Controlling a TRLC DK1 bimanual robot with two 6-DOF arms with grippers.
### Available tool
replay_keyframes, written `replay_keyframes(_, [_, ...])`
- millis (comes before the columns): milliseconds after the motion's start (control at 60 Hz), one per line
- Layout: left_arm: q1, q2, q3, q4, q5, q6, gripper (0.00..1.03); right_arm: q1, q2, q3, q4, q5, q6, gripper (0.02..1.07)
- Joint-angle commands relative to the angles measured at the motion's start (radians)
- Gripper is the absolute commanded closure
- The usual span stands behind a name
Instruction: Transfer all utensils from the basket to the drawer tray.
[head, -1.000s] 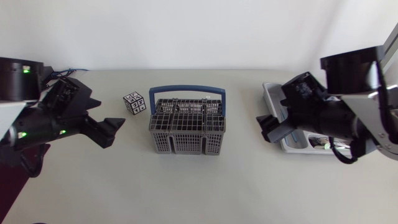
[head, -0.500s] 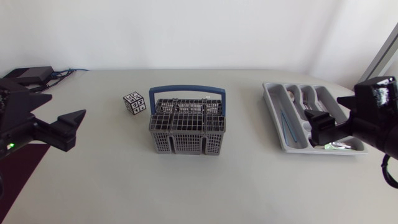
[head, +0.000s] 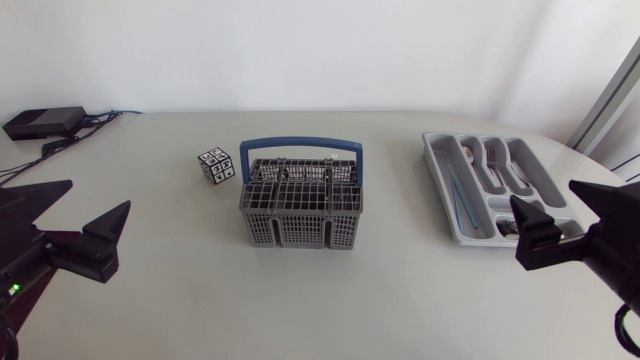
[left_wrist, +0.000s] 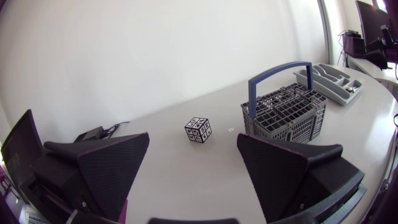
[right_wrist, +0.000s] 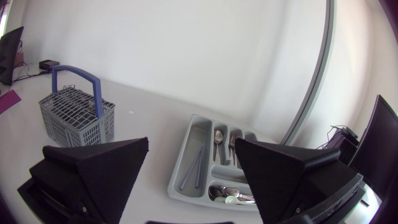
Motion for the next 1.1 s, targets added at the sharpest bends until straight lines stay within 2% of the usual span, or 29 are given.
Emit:
replay_keyframes(0, [0.014, -0.038, -0.057, 0.032, 0.000, -0.053, 0.04, -0.013, -0.046, -0.057, 0.030, 0.000, 0.052, 0.07])
replay_keyframes(567, [0.069, -0.274, -0.354, 0.216, 0.005, -0.270, 0.04, -0.059, -0.342, -0.341, 0.170, -0.030, 0.237, 0.07])
replay_keyframes(683, [0.080, -0.321, -0.414, 0.252, 0.005, -0.313, 0.04, -0.060, -0.348, -0.347, 0.172, -0.030, 0.241, 0.07])
replay_keyframes(1083, [0.080, -0.323, -0.416, 0.253, 0.006, -0.315, 0.04, -0.060, -0.348, -0.347, 0.172, -0.030, 0.241, 0.07])
